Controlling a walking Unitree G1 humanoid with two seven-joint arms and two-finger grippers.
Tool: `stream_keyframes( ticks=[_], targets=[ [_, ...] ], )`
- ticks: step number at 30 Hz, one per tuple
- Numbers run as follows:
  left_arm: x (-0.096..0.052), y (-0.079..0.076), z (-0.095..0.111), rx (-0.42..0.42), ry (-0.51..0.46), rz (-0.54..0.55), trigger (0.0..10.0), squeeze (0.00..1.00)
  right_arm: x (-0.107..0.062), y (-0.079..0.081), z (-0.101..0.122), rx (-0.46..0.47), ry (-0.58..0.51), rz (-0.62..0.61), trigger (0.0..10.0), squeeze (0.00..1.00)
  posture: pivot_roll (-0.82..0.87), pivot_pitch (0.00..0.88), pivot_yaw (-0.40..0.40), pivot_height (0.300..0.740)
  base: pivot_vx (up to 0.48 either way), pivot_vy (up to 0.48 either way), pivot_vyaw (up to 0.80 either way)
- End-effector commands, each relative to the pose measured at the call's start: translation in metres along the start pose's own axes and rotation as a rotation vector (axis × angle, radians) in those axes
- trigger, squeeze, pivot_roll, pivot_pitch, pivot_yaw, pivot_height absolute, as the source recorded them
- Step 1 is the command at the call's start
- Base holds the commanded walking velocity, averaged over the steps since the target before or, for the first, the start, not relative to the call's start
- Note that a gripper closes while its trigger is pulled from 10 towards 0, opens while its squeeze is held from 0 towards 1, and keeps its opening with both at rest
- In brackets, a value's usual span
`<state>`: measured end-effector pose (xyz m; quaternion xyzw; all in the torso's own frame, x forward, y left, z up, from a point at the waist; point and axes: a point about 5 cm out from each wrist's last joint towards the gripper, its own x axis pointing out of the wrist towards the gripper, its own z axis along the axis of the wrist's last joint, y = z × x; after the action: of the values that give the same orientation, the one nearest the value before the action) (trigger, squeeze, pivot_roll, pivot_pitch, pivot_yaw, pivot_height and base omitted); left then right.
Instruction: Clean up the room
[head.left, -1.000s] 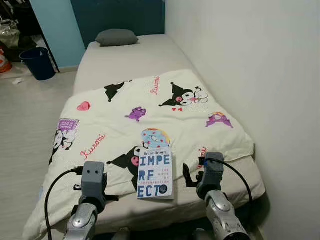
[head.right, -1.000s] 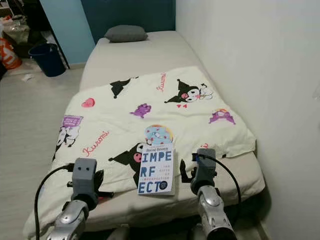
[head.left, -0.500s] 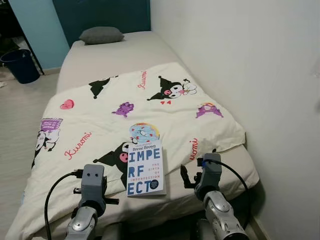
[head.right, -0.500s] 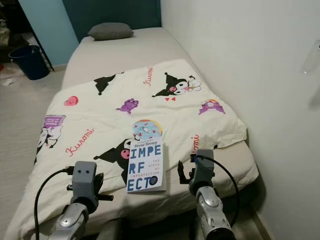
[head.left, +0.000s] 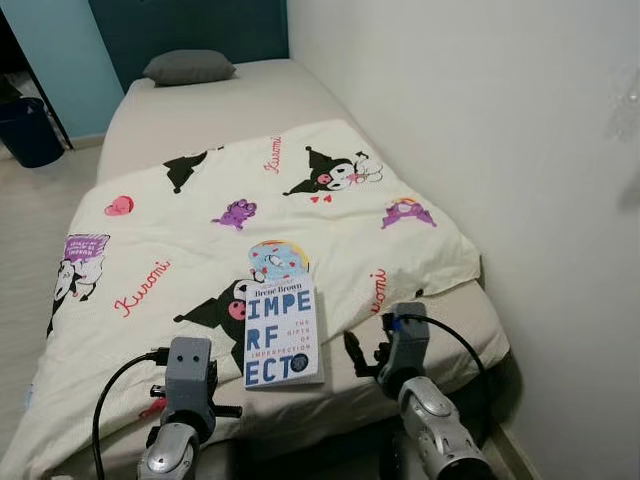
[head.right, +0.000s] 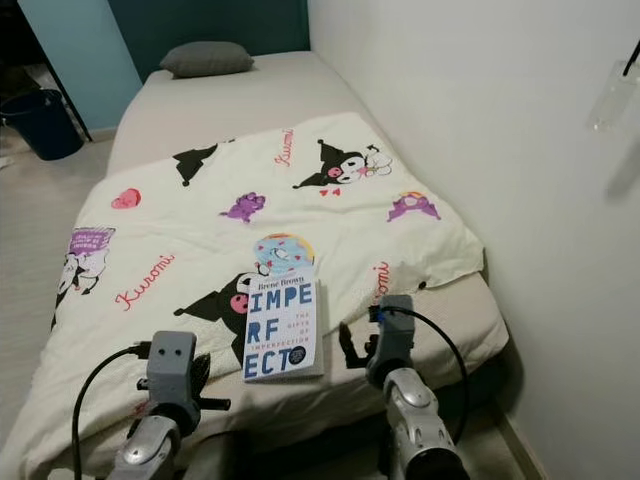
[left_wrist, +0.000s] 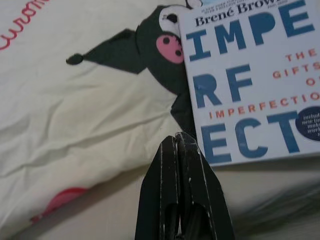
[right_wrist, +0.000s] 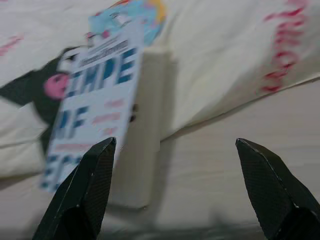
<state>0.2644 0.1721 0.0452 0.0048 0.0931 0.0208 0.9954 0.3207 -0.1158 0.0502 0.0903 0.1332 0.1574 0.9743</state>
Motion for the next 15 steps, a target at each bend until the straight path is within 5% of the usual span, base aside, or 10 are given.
stream_keyframes(
  ticks=[1, 9, 10, 11, 15],
  targets=[
    [-0.004, 0.006, -0.002, -0.005, 0.0, 0.025, 10.0, 0.0, 0.002, 0.008, -0.005, 0.027, 0.039, 0.051, 10.0, 0.0, 0.03, 0.17, 0.005, 0.568, 0.0, 0.0, 0.0],
    [-0.004, 0.012, -0.004, -0.083, 0.007, 0.047, 10.0, 0.0, 0.011, 0.016, 0.006, 0.03, 0.033, 0.103, 10.0, 0.0, 0.03, 0.185, -0.011, 0.568, 0.0, 0.0, 0.0],
    [-0.003, 0.015, -0.005, -0.118, 0.01, 0.062, 10.0, 0.28, 0.011, 0.016, 0.007, 0.022, 0.029, 0.105, 10.0, 0.0, 0.03, 0.188, -0.014, 0.568, 0.0, 0.0, 0.0],
    [-0.001, 0.018, -0.006, -0.159, 0.014, 0.07, 10.0, 1.0, 0.011, 0.016, 0.008, 0.016, 0.027, 0.104, 10.0, 0.0, 0.02, 0.192, -0.014, 0.568, 0.0, 0.0, 0.0],
    [0.004, 0.026, -0.005, -0.232, 0.026, 0.096, 10.0, 1.0, 0.011, 0.016, 0.011, 0.007, 0.011, 0.099, 10.0, 0.0, 0.02, 0.204, -0.02, 0.568, 0.0, 0.0, 0.0]
  ],
)
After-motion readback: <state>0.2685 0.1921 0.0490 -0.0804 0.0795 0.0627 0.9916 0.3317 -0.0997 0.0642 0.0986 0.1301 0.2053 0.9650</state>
